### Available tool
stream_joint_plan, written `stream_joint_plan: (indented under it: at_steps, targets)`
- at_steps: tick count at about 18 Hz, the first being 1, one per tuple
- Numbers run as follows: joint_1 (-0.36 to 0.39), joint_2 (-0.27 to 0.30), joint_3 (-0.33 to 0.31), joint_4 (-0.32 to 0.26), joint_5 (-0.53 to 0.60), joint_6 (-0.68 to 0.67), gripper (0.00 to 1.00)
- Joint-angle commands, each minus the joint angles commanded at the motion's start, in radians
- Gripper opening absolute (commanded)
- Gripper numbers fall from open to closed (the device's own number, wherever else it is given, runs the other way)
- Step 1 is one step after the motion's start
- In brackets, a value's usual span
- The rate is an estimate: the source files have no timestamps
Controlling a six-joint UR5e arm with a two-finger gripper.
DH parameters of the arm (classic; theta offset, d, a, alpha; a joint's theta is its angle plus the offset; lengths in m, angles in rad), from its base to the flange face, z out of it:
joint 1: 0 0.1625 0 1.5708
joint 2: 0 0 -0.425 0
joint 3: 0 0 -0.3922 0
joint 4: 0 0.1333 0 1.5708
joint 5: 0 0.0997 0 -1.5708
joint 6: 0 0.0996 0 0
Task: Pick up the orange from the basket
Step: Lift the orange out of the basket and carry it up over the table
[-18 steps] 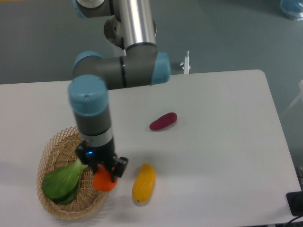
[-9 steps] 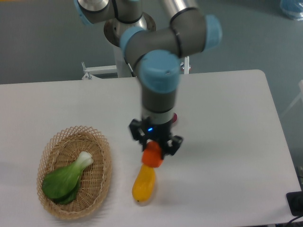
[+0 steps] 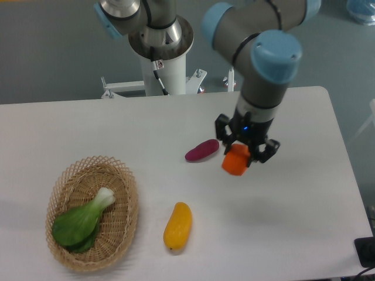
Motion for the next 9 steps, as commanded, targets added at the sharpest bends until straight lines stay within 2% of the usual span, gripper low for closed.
stream_joint_plan:
  at_steps: [9]
  targets:
    - [0.022, 0.002, 0.000, -0.002, -0.021, 0.016, 0.41]
